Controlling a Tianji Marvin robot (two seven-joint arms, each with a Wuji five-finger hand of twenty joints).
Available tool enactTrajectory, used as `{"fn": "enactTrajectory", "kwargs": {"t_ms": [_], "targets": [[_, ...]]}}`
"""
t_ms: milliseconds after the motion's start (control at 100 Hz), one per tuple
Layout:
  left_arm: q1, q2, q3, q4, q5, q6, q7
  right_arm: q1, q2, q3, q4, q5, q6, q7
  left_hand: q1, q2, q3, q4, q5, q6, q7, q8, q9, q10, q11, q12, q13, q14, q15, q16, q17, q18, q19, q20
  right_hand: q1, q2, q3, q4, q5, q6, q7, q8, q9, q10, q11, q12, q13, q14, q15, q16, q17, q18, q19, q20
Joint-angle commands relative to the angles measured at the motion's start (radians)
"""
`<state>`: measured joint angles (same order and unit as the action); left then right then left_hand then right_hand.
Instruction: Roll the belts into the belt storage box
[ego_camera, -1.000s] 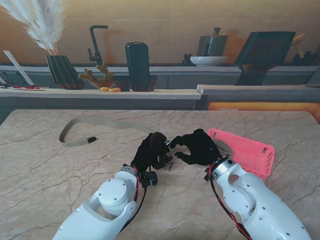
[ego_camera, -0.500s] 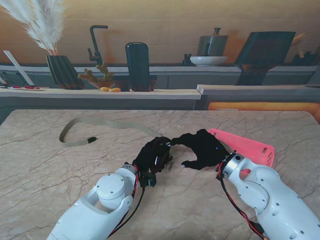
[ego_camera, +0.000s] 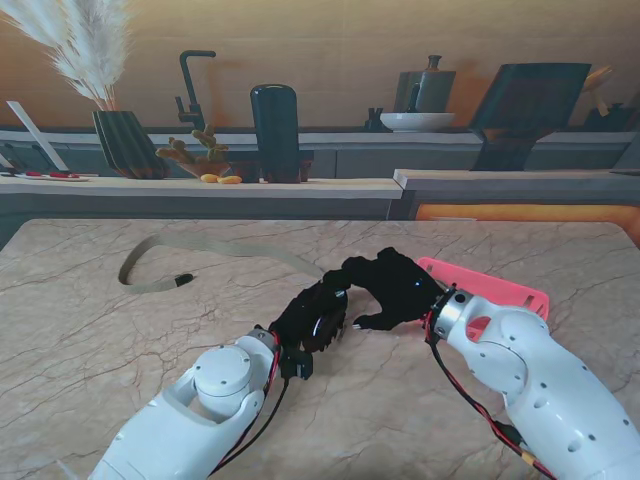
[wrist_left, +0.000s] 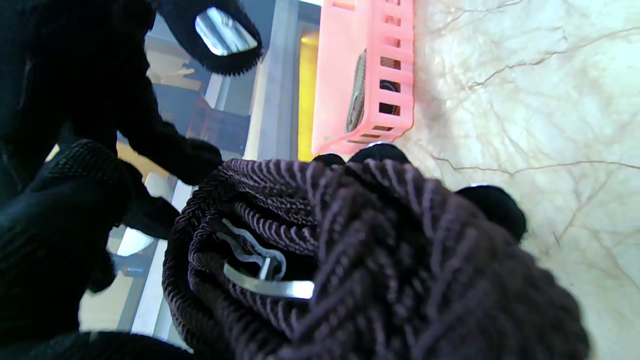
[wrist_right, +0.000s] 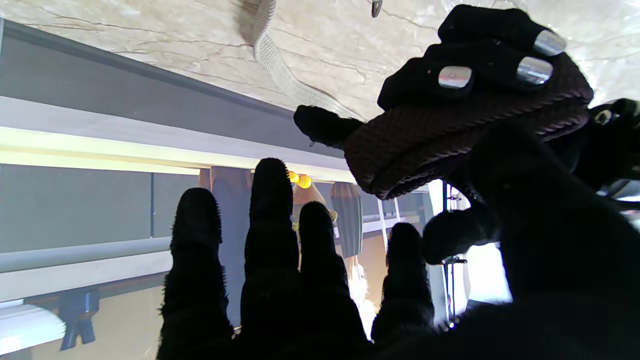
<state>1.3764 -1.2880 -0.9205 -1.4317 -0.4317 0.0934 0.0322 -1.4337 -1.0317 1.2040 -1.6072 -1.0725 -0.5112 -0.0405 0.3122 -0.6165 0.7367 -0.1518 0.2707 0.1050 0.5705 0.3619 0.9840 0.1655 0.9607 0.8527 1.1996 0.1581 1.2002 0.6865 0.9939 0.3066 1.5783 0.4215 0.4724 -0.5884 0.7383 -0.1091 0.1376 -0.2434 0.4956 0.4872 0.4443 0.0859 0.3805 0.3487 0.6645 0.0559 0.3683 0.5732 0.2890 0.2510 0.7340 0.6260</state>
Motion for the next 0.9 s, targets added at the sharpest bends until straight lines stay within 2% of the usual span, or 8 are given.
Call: {"fn": "enactTrajectory", "kwargs": {"t_ms": [0,90,170,270,410,590,760,890], "targets": [[-0.003,0.004,0.003,0.001,0.009,0.005,-0.022,0.021,-0.002,-0.018,0.011,-0.003,0.0,0.009,-0.045,-0.051,0.003,-0.042,-0.037,-0.007,-0.05,-0.021,-0.024,0.002,-0.004,0.002,0.075,-0.112,0.292,0.048,0.079,-0.069,0.402,0.078,-0.011,-0.044,-0.019,0.029,-0.041,0.011,-0.013,0.002,-0.039,0.023,-0.012,-0.005,-0.033,0.006,-0.009,-0.008,-0.017,-0.011,-0.03,0.026],[-0.006,0.009,0.007,0.003,0.023,0.007,-0.033,0.049,0.0,-0.047,0.029,-0.003,0.003,0.023,-0.047,-0.057,0.002,-0.042,-0.056,-0.01,-0.066,-0.031,-0.031,-0.003,-0.007,0.004,0.074,-0.117,0.289,0.045,0.078,-0.07,0.401,0.075,0.001,-0.052,-0.03,0.029,-0.049,0.025,-0.018,0.001,-0.052,0.026,-0.011,-0.006,-0.046,0.009,-0.013,-0.01,-0.018,-0.011,-0.032,0.029],[-0.008,0.011,0.009,0.004,0.031,0.006,-0.04,0.075,0.0,-0.074,0.048,-0.001,0.008,0.028,-0.046,-0.062,0.007,-0.042,-0.067,-0.013,-0.074,-0.038,-0.04,-0.004,-0.012,0.005,0.074,-0.117,0.28,0.042,0.077,-0.069,0.393,0.069,0.022,-0.06,-0.036,0.032,-0.051,0.043,-0.019,0.005,-0.066,0.035,0.0,-0.008,-0.07,0.051,-0.072,-0.057,-0.017,0.005,-0.042,0.032],[-0.01,0.012,0.012,0.006,0.033,0.004,-0.044,0.103,0.001,-0.101,0.069,0.014,0.009,0.048,-0.049,-0.067,0.015,-0.043,-0.08,-0.015,-0.084,-0.046,-0.045,-0.005,-0.018,0.008,0.074,-0.114,0.267,0.038,0.075,-0.061,0.38,0.059,0.028,-0.064,-0.035,0.031,-0.047,0.048,-0.018,0.006,-0.068,0.031,0.004,-0.009,-0.076,0.063,-0.092,-0.075,-0.015,0.003,-0.044,0.032],[-0.01,0.013,0.011,0.005,0.032,0.006,-0.05,0.133,0.0,-0.134,0.096,0.036,0.005,0.061,-0.049,-0.066,0.019,-0.045,-0.08,-0.014,-0.091,-0.056,-0.047,-0.005,-0.026,0.01,0.074,-0.11,0.257,0.037,0.073,-0.044,0.368,0.045,0.036,-0.06,-0.02,0.033,0.004,0.044,0.001,0.014,-0.033,0.006,0.015,-0.009,-0.051,0.044,-0.085,-0.078,-0.009,-0.001,-0.041,0.034],[-0.008,0.012,0.01,0.001,0.029,0.007,-0.044,0.161,-0.003,-0.172,0.129,0.051,0.002,0.046,-0.044,-0.067,0.018,-0.044,-0.075,-0.008,-0.09,-0.058,-0.047,-0.003,-0.027,0.012,0.074,-0.106,0.252,0.037,0.072,-0.037,0.366,0.039,0.024,-0.044,0.065,0.025,0.106,0.046,0.048,0.042,0.055,-0.038,0.031,-0.004,-0.007,0.016,-0.043,-0.052,0.007,-0.004,-0.03,0.037],[-0.006,0.014,0.011,-0.002,0.032,0.006,-0.049,0.187,-0.007,-0.206,0.159,0.072,0.008,0.039,-0.042,-0.06,0.014,-0.043,-0.081,-0.006,-0.093,-0.06,-0.05,-0.002,-0.029,0.014,0.073,-0.102,0.245,0.036,0.072,-0.035,0.367,0.035,0.053,-0.005,0.067,0.02,0.185,0.058,0.083,0.056,0.135,-0.064,0.051,0.004,0.034,-0.003,-0.01,-0.033,0.02,0.0,-0.022,0.038],[-0.005,0.013,0.011,-0.005,0.029,0.014,-0.046,0.21,-0.011,-0.236,0.189,0.091,0.01,0.031,-0.036,-0.051,0.006,-0.042,-0.077,0.001,-0.095,-0.062,-0.049,0.002,-0.03,0.015,0.074,-0.096,0.237,0.035,0.071,-0.03,0.362,0.031,0.086,0.027,0.052,0.02,0.294,0.042,0.128,0.075,0.22,-0.08,0.081,0.021,0.069,-0.024,0.049,0.007,0.031,0.004,-0.009,0.036]]}}
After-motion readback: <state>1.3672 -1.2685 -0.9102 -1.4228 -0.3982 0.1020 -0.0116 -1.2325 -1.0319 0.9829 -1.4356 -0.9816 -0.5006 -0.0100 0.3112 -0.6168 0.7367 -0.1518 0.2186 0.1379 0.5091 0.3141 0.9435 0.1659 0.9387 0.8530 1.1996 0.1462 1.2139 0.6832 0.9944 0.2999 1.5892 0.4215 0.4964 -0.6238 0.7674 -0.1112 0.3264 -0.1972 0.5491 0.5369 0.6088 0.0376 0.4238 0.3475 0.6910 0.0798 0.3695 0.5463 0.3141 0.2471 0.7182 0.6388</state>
